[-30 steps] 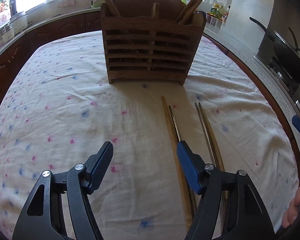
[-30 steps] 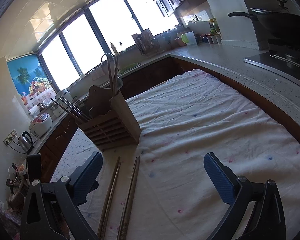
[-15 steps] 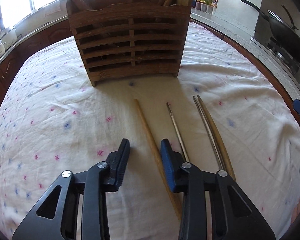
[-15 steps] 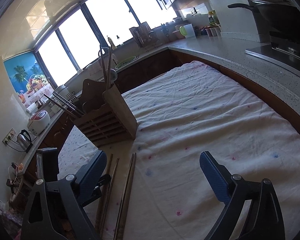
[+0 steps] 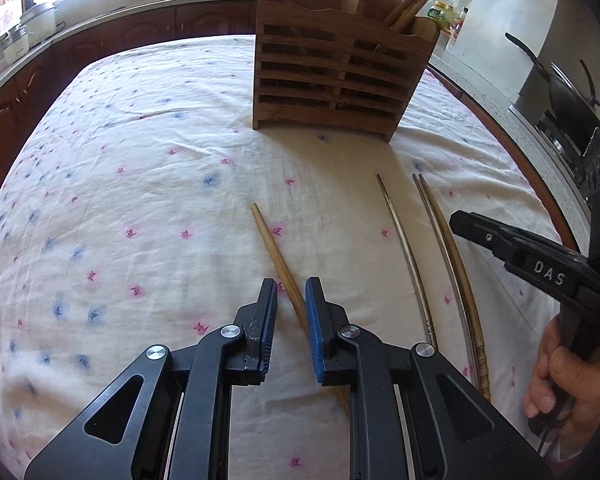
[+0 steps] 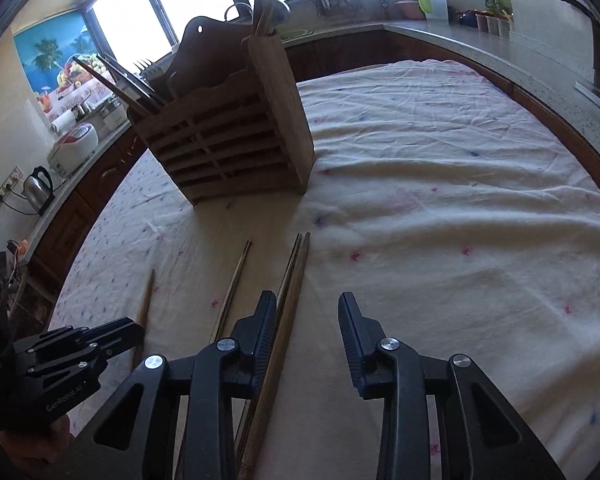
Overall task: Organize utensils
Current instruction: 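Grasp a wooden chopstick with the left tool while the right tool grasps a wooden chopstick, then lift both chopsticks and carry them over the wooden holder with both tools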
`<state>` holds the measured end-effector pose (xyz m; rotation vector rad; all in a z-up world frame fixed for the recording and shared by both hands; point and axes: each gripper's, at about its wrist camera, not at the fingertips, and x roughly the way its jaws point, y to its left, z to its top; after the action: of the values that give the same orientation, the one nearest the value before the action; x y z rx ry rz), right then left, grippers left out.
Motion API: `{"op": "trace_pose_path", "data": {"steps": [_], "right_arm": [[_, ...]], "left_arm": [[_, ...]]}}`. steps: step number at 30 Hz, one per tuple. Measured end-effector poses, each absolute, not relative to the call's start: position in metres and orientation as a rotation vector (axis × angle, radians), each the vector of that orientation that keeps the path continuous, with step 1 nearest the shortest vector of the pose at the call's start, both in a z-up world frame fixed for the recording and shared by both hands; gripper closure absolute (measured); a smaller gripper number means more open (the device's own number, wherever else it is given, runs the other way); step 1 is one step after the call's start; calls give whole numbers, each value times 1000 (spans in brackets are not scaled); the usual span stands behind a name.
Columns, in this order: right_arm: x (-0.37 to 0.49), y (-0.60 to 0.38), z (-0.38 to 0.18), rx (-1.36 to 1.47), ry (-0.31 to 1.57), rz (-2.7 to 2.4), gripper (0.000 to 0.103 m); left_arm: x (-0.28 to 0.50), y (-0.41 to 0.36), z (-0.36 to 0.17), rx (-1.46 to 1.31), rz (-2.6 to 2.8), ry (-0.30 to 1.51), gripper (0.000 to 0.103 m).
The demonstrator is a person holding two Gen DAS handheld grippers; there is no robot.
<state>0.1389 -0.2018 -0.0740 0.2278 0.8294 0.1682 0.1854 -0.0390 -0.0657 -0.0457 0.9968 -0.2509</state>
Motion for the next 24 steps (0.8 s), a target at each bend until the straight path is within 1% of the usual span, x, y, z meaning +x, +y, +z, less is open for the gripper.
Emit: {"op": "trace_pose_path", "data": {"steps": [2, 3, 6, 7, 8, 10, 15, 16, 18, 20, 22, 23, 24], "right_arm": [[146, -197, -81, 203, 860, 164, 78], [147, -195, -82, 183, 856, 155, 81], [150, -192, -81, 151, 856, 136, 84], [153, -192, -81, 146, 859, 131, 84], [155, -192, -81, 140, 862, 128, 85], [162, -193, -80, 140, 871, 126, 85], [183, -192, -80, 125, 869, 121, 84], [187, -191, -80, 117, 864, 120, 84], [192, -190, -81, 111, 852, 121, 84], [193, -186, -81, 92, 849, 112, 83], [191, -183, -81, 71, 845, 106, 87], [190, -184, -81, 73, 845, 104, 94], [189, -185, -80, 86, 848, 111, 95]], "left_arm": [[188, -38, -67, -56, -239, 1002, 81], [190, -38, -68, -62, -235, 1007, 80], [197, -37, -68, -79, -225, 1014, 77], [200, -37, -68, -85, -222, 1019, 74], [203, -38, -68, -93, -224, 1024, 67], [211, -43, -68, -91, -227, 1027, 62], [221, -57, -71, -23, -209, 1007, 63], [221, -60, -71, -9, -206, 1000, 63], [220, -66, -72, 31, -193, 982, 72], [219, -67, -72, 55, -187, 968, 87], [219, -63, -71, 43, -194, 972, 93], [219, -61, -71, 27, -202, 977, 94], [220, -58, -71, 6, -214, 981, 95]]}}
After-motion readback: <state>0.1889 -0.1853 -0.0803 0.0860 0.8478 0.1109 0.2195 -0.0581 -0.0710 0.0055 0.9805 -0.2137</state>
